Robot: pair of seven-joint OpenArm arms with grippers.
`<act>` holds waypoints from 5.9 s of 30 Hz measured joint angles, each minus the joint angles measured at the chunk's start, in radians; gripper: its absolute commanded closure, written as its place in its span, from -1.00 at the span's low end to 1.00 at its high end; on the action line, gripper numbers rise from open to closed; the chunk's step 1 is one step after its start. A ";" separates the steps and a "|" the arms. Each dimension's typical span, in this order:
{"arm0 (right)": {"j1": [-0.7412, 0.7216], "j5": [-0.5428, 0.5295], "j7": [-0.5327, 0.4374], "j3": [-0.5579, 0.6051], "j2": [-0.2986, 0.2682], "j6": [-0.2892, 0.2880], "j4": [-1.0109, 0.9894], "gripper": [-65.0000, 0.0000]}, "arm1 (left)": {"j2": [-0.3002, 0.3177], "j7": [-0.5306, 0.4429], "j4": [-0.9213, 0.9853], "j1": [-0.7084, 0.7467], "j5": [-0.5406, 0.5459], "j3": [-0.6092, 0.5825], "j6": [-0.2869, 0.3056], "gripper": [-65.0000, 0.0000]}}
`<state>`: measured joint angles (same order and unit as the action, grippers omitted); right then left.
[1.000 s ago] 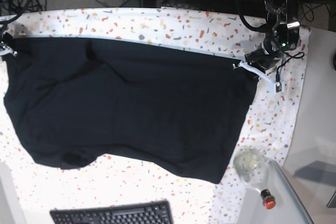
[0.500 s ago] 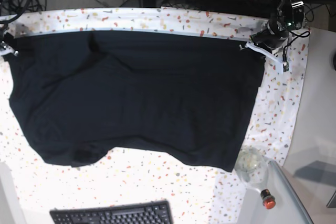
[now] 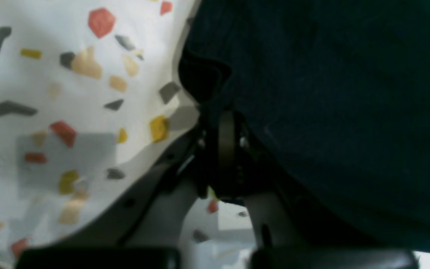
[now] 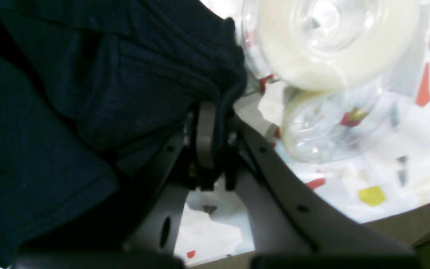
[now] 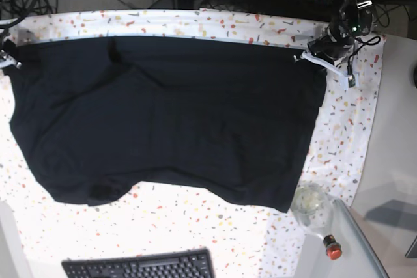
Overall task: Layout the t-shirt on the table in an organized manner, then fold the t-shirt properly
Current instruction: 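Pull the grasped shirt edge with both grippers to straighten the fold, then open both grippers and regrasp the shirt's folded edge, then drag the shirt with both grippers to square it on the cloth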
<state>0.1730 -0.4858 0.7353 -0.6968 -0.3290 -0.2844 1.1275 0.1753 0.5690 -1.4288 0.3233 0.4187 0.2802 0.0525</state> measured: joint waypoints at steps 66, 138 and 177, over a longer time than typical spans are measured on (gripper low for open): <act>0.287 0.025 -0.069 0.304 0.217 0.028 0.616 1.00 | -0.059 0.003 -0.155 0.073 -0.014 0.071 -0.003 1.00; -0.526 0.355 -0.706 0.293 -0.065 0.028 -0.726 0.28 | -0.036 -0.160 -0.031 -0.043 -0.232 -0.069 0.000 1.00; 0.122 -0.023 0.026 0.174 0.274 0.024 0.534 -0.03 | -0.039 -0.146 -0.023 -0.038 -0.235 0.214 0.053 1.00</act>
<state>0.2947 -0.5091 0.7616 -0.5224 -0.0555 -0.2600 1.6619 0.1360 0.4225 -1.4521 0.2852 0.1837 0.4942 0.1051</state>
